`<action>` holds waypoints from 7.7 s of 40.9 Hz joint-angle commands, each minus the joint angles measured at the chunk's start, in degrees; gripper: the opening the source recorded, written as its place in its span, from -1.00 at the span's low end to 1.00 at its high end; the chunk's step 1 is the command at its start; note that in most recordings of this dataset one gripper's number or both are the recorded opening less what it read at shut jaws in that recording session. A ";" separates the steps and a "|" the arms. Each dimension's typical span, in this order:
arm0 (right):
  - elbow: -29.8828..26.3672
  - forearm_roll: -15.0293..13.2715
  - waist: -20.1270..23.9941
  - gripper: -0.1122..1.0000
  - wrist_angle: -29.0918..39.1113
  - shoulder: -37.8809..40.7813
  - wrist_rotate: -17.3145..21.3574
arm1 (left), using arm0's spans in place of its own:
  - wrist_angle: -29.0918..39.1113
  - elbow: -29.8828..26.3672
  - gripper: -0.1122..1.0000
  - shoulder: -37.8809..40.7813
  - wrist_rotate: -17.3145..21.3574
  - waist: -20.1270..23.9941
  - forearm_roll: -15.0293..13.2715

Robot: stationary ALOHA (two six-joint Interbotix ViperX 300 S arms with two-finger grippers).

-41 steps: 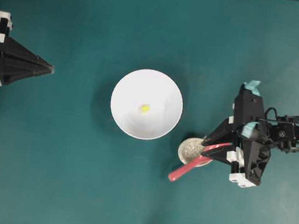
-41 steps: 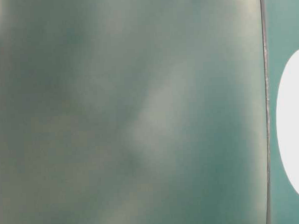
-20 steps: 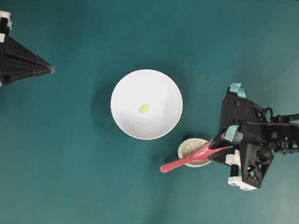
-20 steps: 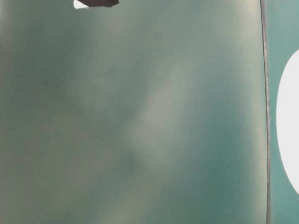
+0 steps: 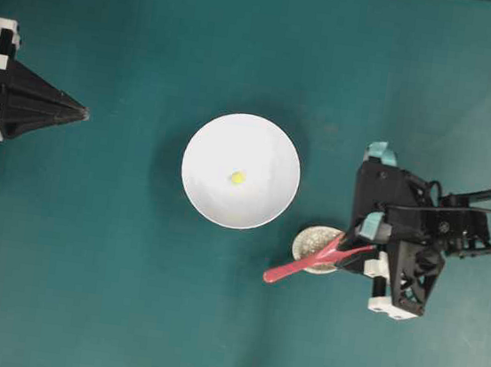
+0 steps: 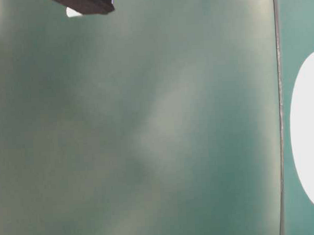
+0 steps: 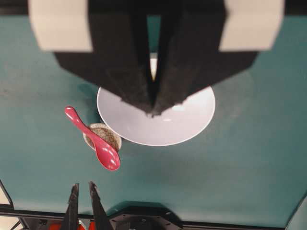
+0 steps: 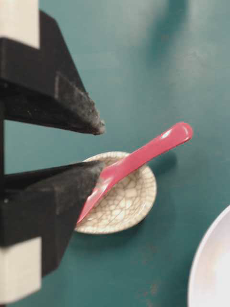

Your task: Scoop the yellow hexagonal prism block from the bowl with a spoon using the right arm.

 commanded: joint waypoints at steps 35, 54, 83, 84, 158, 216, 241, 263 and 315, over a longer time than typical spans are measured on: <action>-19.51 -12.74 3.60 0.12 15.12 16.96 -10.20 | -0.70 -0.70 -0.81 0.35 -0.26 0.09 0.09; -19.42 -13.36 3.52 0.21 11.16 21.09 -13.97 | -0.70 -0.62 -0.81 0.44 -0.26 0.09 0.09; -19.34 -13.54 3.34 0.19 5.10 25.22 -15.56 | -0.70 -0.53 -0.81 0.44 -0.26 0.09 0.00; -19.42 -13.54 3.34 0.19 5.01 25.22 -15.47 | -0.70 -0.62 -0.81 0.44 -0.26 0.09 0.00; -17.31 -13.36 7.38 -0.33 0.35 15.91 -17.75 | -0.35 -0.53 -0.81 0.44 -0.35 0.09 0.00; -16.70 -14.94 -3.43 -0.34 18.90 13.10 43.15 | -0.70 -0.62 -0.81 0.44 -0.53 0.09 -0.09; -16.52 -15.03 -8.44 -0.34 19.69 10.20 49.31 | -0.70 -0.53 -0.81 0.44 -0.62 0.09 -0.09; -16.52 -17.40 -9.49 -0.36 31.55 10.20 70.75 | -0.70 -0.62 -0.81 0.09 -0.70 0.09 -0.18; -16.35 -17.31 -9.40 -0.38 39.73 10.20 92.20 | 0.44 -1.23 -0.81 -3.16 -5.45 0.09 -0.09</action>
